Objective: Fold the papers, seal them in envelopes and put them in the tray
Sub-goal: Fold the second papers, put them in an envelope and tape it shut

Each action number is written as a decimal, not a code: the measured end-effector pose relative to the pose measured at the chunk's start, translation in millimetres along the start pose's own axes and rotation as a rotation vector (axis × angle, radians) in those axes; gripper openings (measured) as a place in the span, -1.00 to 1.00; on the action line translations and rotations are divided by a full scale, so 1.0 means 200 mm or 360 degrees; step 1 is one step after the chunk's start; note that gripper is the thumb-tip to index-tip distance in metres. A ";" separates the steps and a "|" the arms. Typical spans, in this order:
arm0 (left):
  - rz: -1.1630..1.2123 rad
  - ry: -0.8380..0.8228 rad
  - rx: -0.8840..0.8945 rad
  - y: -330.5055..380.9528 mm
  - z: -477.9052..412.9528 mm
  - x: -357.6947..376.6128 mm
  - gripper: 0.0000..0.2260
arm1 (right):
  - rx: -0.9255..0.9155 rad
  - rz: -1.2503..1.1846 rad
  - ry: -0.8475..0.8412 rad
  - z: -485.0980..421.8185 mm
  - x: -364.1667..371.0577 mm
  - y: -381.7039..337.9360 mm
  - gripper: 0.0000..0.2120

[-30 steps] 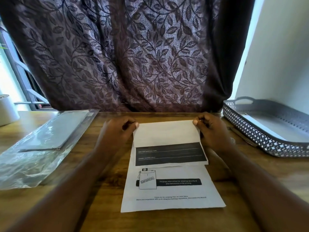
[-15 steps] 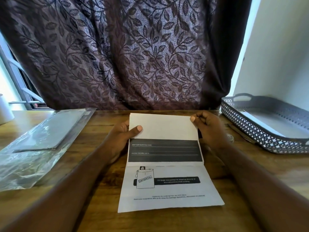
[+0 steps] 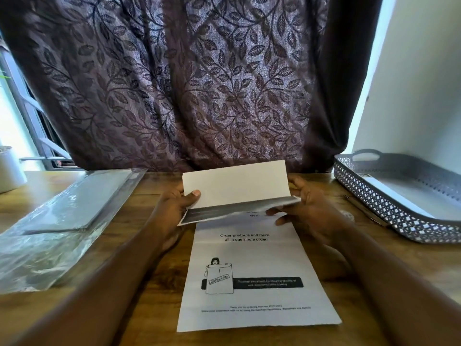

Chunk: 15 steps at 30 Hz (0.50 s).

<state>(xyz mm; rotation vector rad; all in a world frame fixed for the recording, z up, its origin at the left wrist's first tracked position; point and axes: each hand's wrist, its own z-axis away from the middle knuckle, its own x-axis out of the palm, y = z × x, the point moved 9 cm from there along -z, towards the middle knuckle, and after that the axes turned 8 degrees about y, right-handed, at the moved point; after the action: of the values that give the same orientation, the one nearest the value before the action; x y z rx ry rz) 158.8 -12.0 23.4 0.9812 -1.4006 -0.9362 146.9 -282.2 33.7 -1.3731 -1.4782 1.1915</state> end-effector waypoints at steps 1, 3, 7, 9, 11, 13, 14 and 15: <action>0.0026 -0.0020 0.0003 0.00 0.00 0.01 -0.80 | -0.0002 -0.0019 0.0023 0.00 0.00 -0.01 -0.33; 0.0101 -0.0029 -0.0005 -0.01 0.01 0.02 -0.79 | -0.0002 -0.0038 0.0079 0.00 -0.02 -0.01 -0.42; 0.0115 -0.0077 -0.0029 -0.02 0.01 0.04 -0.62 | 0.0045 -0.0013 0.0210 0.00 -0.06 0.00 -0.59; 0.0143 -0.0142 -0.0080 -0.04 0.01 0.06 -0.44 | 0.0060 0.0008 0.0240 0.00 -0.06 0.01 -0.62; 0.0072 -0.0172 -0.0029 -0.03 0.01 0.06 -0.48 | 0.0062 0.0019 0.0247 0.01 -0.06 0.01 -0.67; -0.0044 -0.0164 0.0063 -0.03 0.02 0.06 -0.60 | 0.0072 0.0012 0.0249 0.02 -0.05 0.02 -0.72; -0.0097 -0.0170 0.0100 -0.02 0.01 0.06 -0.61 | 0.0074 0.0012 0.0253 0.01 -0.06 0.01 -0.75; -0.0144 -0.0188 0.0120 -0.02 0.01 0.07 -0.61 | 0.0079 0.0010 0.0260 0.01 -0.06 0.01 -0.76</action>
<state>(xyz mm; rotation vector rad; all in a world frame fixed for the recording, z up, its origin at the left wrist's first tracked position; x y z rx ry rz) 155.8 -26.2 23.7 1.0674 -1.5096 -1.0287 147.0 -294.1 31.9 -1.4076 -1.3230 1.0856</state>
